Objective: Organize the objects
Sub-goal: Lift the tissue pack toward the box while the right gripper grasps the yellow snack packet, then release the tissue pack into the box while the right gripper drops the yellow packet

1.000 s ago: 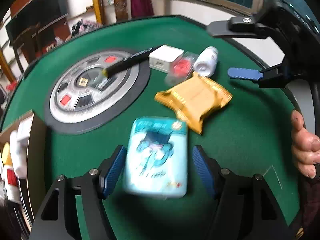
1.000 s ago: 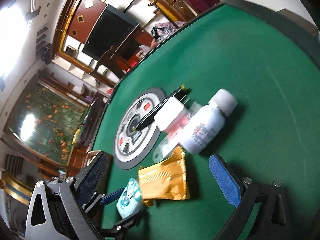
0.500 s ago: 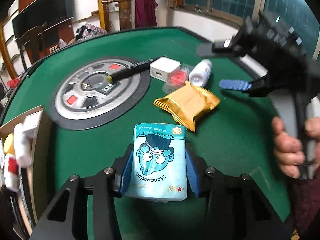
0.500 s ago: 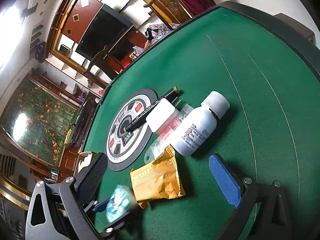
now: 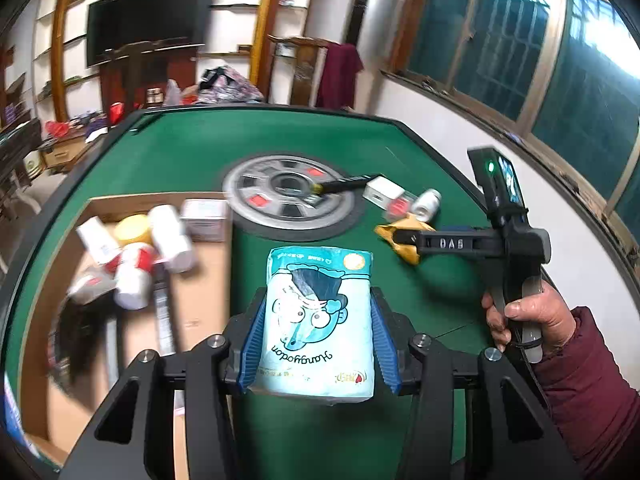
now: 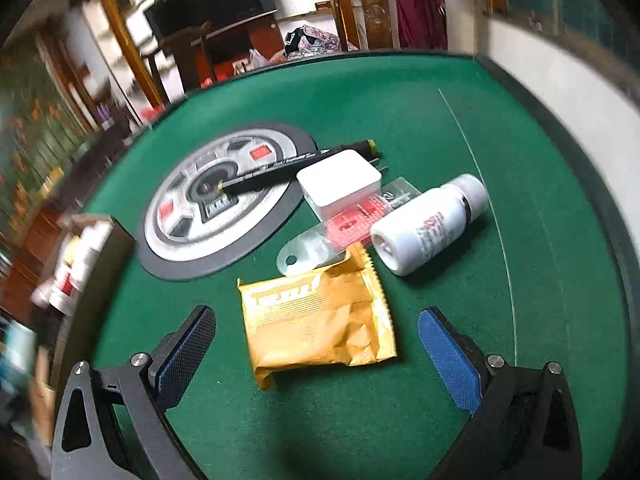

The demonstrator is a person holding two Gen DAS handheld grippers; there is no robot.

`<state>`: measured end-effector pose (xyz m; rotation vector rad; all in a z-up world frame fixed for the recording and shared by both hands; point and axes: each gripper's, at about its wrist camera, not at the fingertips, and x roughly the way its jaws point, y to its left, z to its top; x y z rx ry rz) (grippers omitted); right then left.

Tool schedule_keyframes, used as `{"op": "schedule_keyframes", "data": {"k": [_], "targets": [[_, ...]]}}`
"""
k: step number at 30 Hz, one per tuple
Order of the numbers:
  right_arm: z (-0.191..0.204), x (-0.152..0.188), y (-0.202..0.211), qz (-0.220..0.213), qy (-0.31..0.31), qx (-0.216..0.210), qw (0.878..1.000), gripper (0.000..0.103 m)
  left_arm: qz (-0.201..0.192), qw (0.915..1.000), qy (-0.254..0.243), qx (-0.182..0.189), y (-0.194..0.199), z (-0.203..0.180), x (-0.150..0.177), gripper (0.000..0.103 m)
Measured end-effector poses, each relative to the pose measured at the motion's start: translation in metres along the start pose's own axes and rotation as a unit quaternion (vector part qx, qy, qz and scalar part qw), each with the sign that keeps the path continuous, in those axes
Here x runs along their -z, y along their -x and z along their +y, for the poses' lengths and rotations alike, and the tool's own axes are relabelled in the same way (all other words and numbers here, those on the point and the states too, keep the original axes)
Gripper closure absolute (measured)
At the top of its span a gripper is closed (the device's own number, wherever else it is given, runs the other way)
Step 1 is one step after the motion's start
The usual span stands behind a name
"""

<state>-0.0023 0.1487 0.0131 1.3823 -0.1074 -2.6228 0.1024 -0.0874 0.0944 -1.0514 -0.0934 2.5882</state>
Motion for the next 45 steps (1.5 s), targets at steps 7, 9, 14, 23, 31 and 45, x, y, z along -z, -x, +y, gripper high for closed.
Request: {"op": "schedule_keyframes", "data": {"k": [7, 9, 14, 23, 31, 45], "targets": [[0.025, 0.002, -0.022, 0.031, 0.038, 0.071, 0.996, 0.01, -0.014, 0.9984, 0.05, -0.021, 0.028, 0.052, 0.02, 0.055], [0.03, 0.002, -0.02, 0.028, 0.035, 0.073, 0.996, 0.014, -0.013, 0.9974, 0.068, -0.022, 0.033, 0.066, 0.027, 0.055], [0.025, 0.001, -0.015, 0.026, 0.014, 0.074, 0.997, 0.03, -0.019, 0.9954, 0.089, -0.029, 0.044, 0.087, 0.037, 0.055], [0.022, 0.007, 0.018, 0.01, -0.044, 0.008, 0.999, 0.033, -0.021, 0.992, 0.117, -0.043, 0.053, 0.113, 0.05, 0.055], [0.079, 0.002, 0.049, -0.01, 0.001, -0.058, 0.998, 0.032, -0.003, 0.9902, 0.133, -0.042, 0.048, 0.122, 0.059, 0.055], [0.22, 0.006, 0.034, 0.025, 0.146, -0.114, 0.982, 0.032, 0.042, 0.991, 0.124, -0.029, 0.004, 0.124, 0.047, 0.055]]}}
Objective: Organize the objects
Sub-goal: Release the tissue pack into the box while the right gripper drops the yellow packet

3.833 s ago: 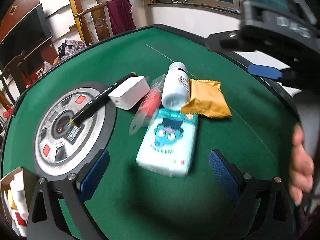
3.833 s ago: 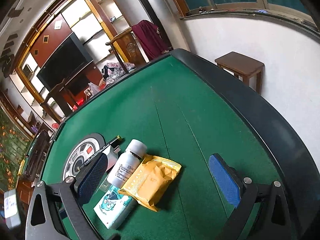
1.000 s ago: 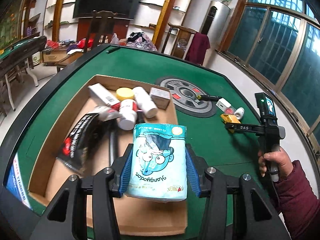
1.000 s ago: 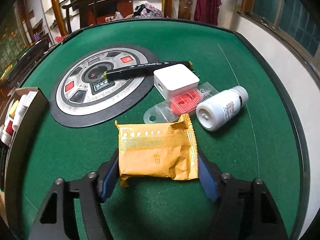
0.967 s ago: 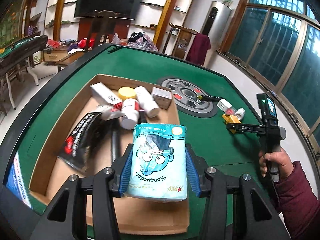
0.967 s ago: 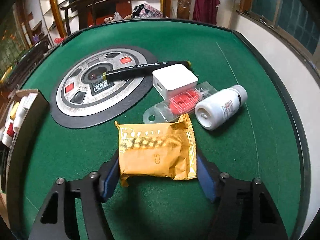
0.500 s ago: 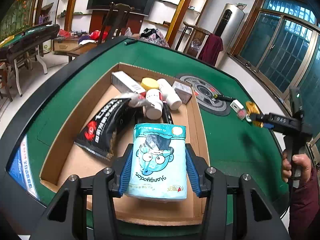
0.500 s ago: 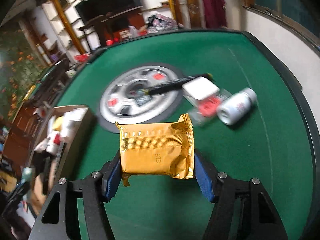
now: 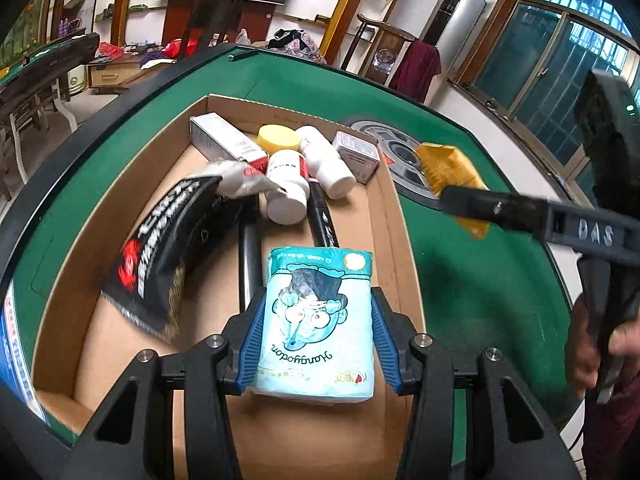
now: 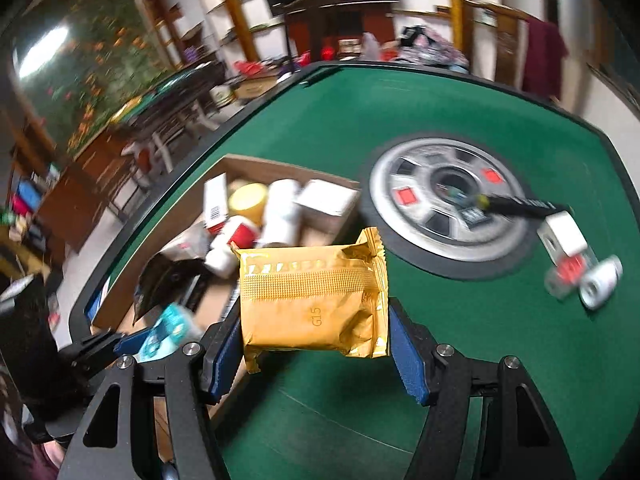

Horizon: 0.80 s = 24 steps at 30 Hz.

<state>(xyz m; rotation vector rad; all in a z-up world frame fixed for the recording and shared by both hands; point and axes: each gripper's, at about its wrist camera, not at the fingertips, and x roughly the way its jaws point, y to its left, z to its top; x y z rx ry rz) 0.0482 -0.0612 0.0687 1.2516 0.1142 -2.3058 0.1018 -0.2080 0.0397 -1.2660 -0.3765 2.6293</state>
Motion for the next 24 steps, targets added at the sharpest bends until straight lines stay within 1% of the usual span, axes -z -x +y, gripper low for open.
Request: {"op": "schedule_keyframes", "data": {"k": [2, 4, 5, 6, 8, 11, 13, 17, 20, 23, 24], "targets": [[0.011, -0.003, -0.008, 0.005, 0.019, 0.004, 1.0, 0.032, 0.0, 1.0, -0.004, -0.006, -0.004, 0.001, -0.005, 0.055], [0.024, -0.006, -0.016, 0.013, 0.039, 0.008, 0.999, 0.032, 0.004, 0.9998, -0.005, -0.02, -0.01, 0.005, -0.009, 0.055], [0.029, -0.007, -0.022, 0.019, 0.05, 0.011, 0.999, 0.032, 0.009, 0.9997, 0.001, -0.022, -0.015, 0.009, -0.01, 0.055], [0.034, -0.008, -0.026, 0.025, 0.057, 0.014, 0.998, 0.032, 0.009, 0.9998, 0.007, -0.017, -0.019, 0.015, -0.012, 0.055], [0.039, -0.01, -0.035, 0.035, 0.069, 0.021, 0.997, 0.032, 0.005, 0.9997, 0.009, -0.021, -0.02, 0.018, -0.016, 0.055], [0.043, -0.012, -0.047, 0.049, 0.082, 0.034, 0.995, 0.032, 0.002, 0.9997, 0.023, -0.013, -0.021, 0.025, -0.021, 0.055], [0.045, -0.014, -0.053, 0.054, 0.087, 0.038, 0.994, 0.032, 0.002, 0.9997, 0.023, -0.008, -0.021, 0.026, -0.02, 0.054], [0.048, -0.015, -0.061, 0.064, 0.1, 0.052, 0.992, 0.032, 0.0, 0.9994, 0.033, 0.012, -0.011, 0.028, -0.016, 0.053], [0.051, -0.015, -0.066, 0.066, 0.117, 0.066, 0.989, 0.032, -0.01, 0.999, 0.036, 0.023, 0.003, 0.031, -0.011, 0.051], [0.055, -0.014, -0.068, 0.065, 0.136, 0.076, 0.986, 0.032, -0.018, 0.9986, 0.042, 0.025, 0.018, 0.036, -0.005, 0.043], [0.057, -0.014, -0.07, 0.064, 0.144, 0.081, 0.984, 0.032, -0.021, 0.9982, 0.046, 0.031, 0.021, 0.038, -0.003, 0.043]]}}
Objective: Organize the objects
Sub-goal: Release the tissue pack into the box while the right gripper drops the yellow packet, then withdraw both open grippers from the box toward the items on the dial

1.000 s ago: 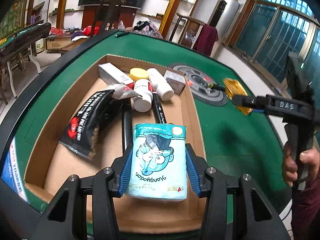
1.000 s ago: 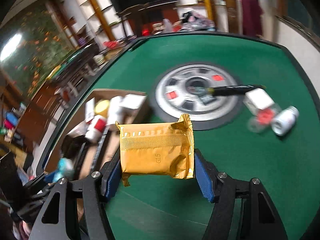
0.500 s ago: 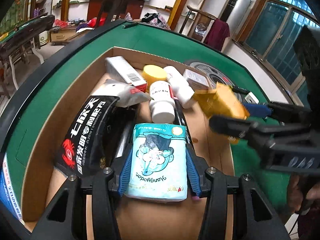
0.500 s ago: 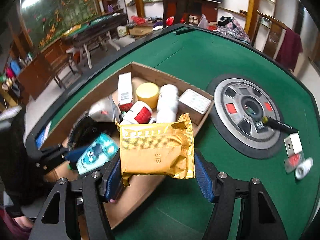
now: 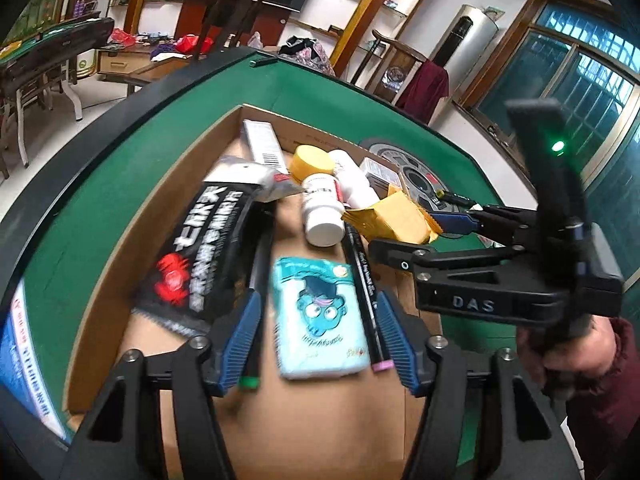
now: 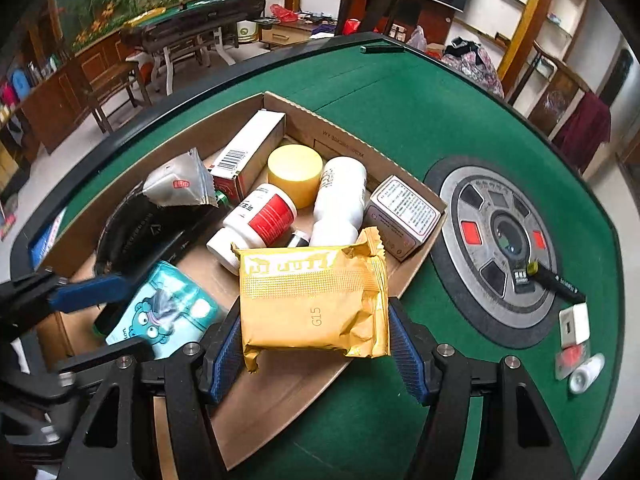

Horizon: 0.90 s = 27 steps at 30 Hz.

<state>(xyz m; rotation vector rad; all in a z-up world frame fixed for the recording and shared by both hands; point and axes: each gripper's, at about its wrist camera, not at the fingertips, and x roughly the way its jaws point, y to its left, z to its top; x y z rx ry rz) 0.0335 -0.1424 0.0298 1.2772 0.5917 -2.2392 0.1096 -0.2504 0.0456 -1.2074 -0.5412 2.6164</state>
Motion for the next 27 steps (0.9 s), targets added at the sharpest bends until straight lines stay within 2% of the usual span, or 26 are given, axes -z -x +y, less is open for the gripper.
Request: {"op": "schedule_keyframes", "data": {"k": [2, 7, 10, 12, 18, 21, 23, 25, 27], "targets": [[0.004, 0.0, -0.002, -0.003, 0.015, 0.006, 1.0, 0.032, -0.001, 0.9999, 0.01, 0.013, 0.006, 0.005, 0.002, 0.043], [0.012, 0.0, -0.006, 0.009, 0.072, 0.0, 0.997, 0.031, -0.01, 0.9998, 0.005, 0.015, 0.018, 0.003, 0.006, 0.039], [0.009, -0.003, -0.007, 0.024, 0.085, 0.01, 0.996, 0.022, -0.015, 0.9997, 0.005, 0.02, 0.022, 0.002, 0.008, 0.035], [0.003, -0.003, -0.004, 0.024, 0.077, 0.008, 0.997, 0.014, -0.016, 0.9995, 0.008, 0.025, 0.024, 0.003, 0.009, 0.033], [-0.02, -0.004, 0.014, 0.003, 0.014, -0.025, 1.0, 0.01, -0.02, 0.9992, 0.017, 0.032, 0.028, 0.005, 0.009, 0.03], [-0.034, -0.007, 0.024, -0.026, -0.051, -0.053, 0.997, 0.01, -0.025, 0.9986, 0.026, 0.039, 0.032, 0.008, 0.01, 0.029], [-0.049, -0.01, 0.03, -0.049, -0.113, -0.101, 0.987, 0.009, -0.029, 0.9981, 0.032, 0.043, 0.034, 0.01, 0.011, 0.029], [-0.063, -0.013, 0.028, -0.059, -0.177, -0.177, 0.966, 0.008, -0.031, 0.9978, 0.036, 0.046, 0.036, 0.011, 0.011, 0.028], [-0.074, -0.015, 0.017, -0.054, -0.234, -0.26, 0.935, 0.007, -0.032, 0.9977, 0.036, 0.047, 0.037, 0.012, 0.012, 0.028]]}}
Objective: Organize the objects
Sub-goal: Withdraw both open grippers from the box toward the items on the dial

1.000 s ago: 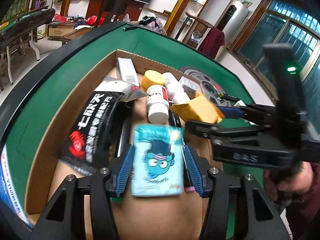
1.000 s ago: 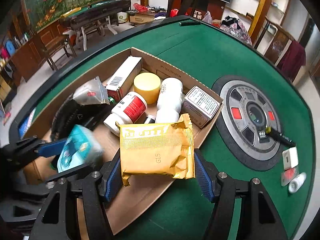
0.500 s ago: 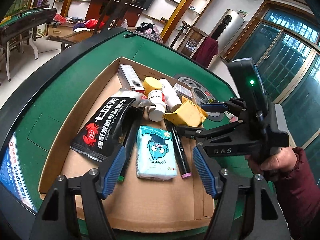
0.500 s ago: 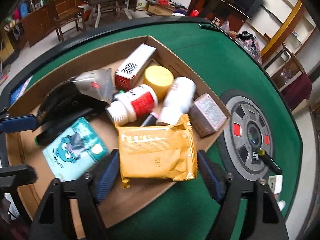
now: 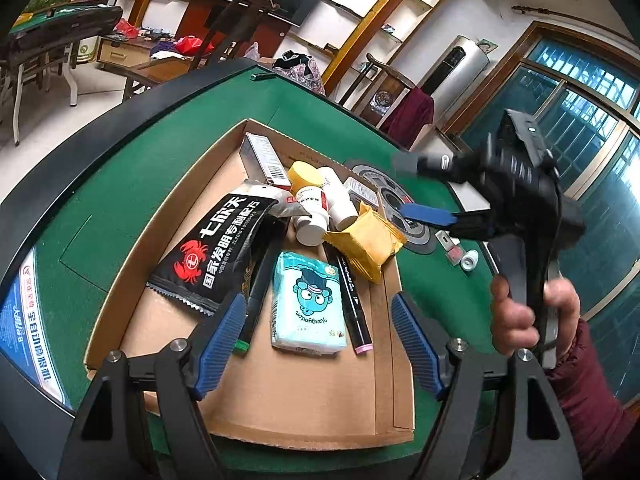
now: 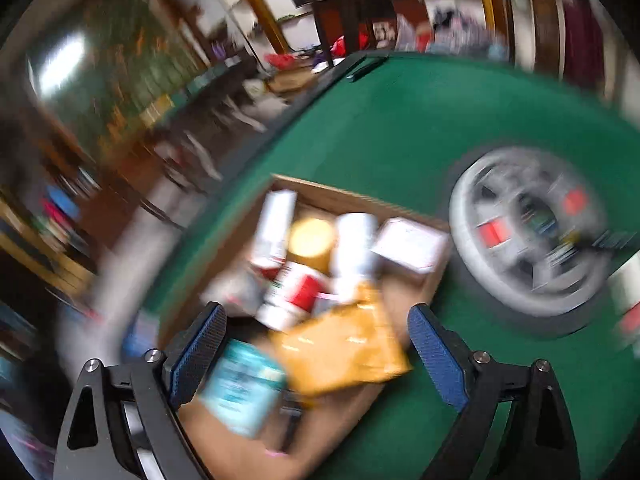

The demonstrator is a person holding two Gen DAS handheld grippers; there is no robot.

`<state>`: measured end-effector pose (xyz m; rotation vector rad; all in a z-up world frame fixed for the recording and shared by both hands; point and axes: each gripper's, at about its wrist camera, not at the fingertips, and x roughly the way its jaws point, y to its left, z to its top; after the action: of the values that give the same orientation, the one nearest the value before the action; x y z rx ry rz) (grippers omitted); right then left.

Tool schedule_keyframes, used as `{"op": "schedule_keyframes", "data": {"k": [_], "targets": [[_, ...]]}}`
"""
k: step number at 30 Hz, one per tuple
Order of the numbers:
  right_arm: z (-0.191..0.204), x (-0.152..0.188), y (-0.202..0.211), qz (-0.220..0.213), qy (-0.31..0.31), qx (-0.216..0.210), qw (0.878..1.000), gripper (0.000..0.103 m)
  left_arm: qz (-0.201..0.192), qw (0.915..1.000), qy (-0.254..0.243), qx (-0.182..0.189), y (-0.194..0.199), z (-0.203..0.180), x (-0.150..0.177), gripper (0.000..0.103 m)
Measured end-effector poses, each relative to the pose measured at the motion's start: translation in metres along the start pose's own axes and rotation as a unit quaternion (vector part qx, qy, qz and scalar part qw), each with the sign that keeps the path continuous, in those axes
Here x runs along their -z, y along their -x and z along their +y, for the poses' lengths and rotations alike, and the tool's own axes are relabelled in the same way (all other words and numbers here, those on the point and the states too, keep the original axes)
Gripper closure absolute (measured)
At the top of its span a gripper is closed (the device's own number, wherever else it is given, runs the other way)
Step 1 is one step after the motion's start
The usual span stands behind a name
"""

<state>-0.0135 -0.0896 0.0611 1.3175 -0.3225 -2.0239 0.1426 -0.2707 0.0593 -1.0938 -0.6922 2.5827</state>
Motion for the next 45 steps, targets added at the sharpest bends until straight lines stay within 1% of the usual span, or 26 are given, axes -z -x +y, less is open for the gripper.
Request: {"op": "schedule_keyframes", "data": {"k": [2, 4, 7, 9, 12, 17, 20, 24, 30, 33, 36, 39, 40, 42, 44, 45], "targets": [[-0.01, -0.004, -0.01, 0.007, -0.053, -0.062, 0.997, 0.007, 0.001, 1.0, -0.003, 0.001, 0.0, -0.001, 0.001, 0.028], [-0.011, -0.005, -0.018, 0.008, -0.071, -0.084, 0.994, 0.007, 0.005, 1.0, -0.006, -0.002, -0.002, -0.002, 0.001, 0.027], [-0.003, -0.008, -0.029, 0.012, -0.068, -0.092, 0.993, 0.007, 0.012, 0.9999, -0.005, -0.002, -0.006, -0.002, 0.003, 0.027], [0.005, -0.008, -0.04, 0.03, -0.059, -0.097, 0.993, 0.007, 0.016, 0.9999, -0.004, -0.002, -0.009, -0.003, 0.003, 0.027], [0.012, -0.005, -0.052, 0.051, -0.043, -0.093, 0.993, 0.007, 0.02, 0.9998, -0.007, 0.0, -0.011, -0.005, 0.004, 0.027], [0.008, 0.001, -0.054, 0.067, -0.04, -0.107, 0.991, 0.007, 0.022, 0.9997, -0.008, 0.0, -0.014, -0.006, 0.005, 0.026], [0.007, 0.005, -0.053, 0.072, -0.042, -0.12, 0.989, 0.007, 0.024, 0.9997, -0.006, -0.001, -0.014, -0.006, 0.005, 0.025], [0.006, 0.011, -0.054, 0.078, -0.046, -0.126, 0.988, 0.007, 0.025, 0.9997, -0.008, -0.005, -0.013, -0.009, 0.005, 0.025], [0.011, 0.017, -0.038, 0.063, -0.038, -0.132, 0.989, 0.006, 0.021, 0.999, -0.026, -0.028, -0.007, -0.02, 0.007, 0.022], [0.004, 0.026, -0.017, 0.042, -0.025, -0.112, 0.992, 0.006, 0.023, 0.9983, -0.034, -0.041, -0.007, -0.026, 0.008, 0.022], [-0.008, 0.033, 0.008, 0.006, -0.017, -0.066, 0.998, 0.006, 0.029, 0.9977, -0.042, -0.045, -0.009, -0.032, 0.009, 0.022], [-0.022, 0.038, 0.033, -0.035, -0.008, 0.011, 0.999, 0.006, 0.038, 0.9969, -0.051, -0.046, -0.015, -0.043, 0.01, 0.022], [-0.027, 0.04, 0.042, -0.05, 0.0, 0.053, 0.997, 0.006, 0.041, 0.9966, -0.054, -0.046, -0.017, -0.046, 0.01, 0.022], [-0.034, 0.045, 0.054, -0.07, 0.012, 0.104, 0.992, 0.006, 0.048, 0.9957, -0.064, -0.046, -0.022, -0.055, 0.012, 0.022], [-0.042, 0.051, 0.066, -0.087, 0.016, 0.155, 0.984, 0.006, 0.054, 0.9948, -0.073, -0.047, -0.027, -0.065, 0.013, 0.022], [-0.056, 0.05, 0.072, -0.094, 0.017, 0.171, 0.981, 0.006, 0.057, 0.9942, -0.078, -0.048, -0.03, -0.071, 0.015, 0.022]]}}
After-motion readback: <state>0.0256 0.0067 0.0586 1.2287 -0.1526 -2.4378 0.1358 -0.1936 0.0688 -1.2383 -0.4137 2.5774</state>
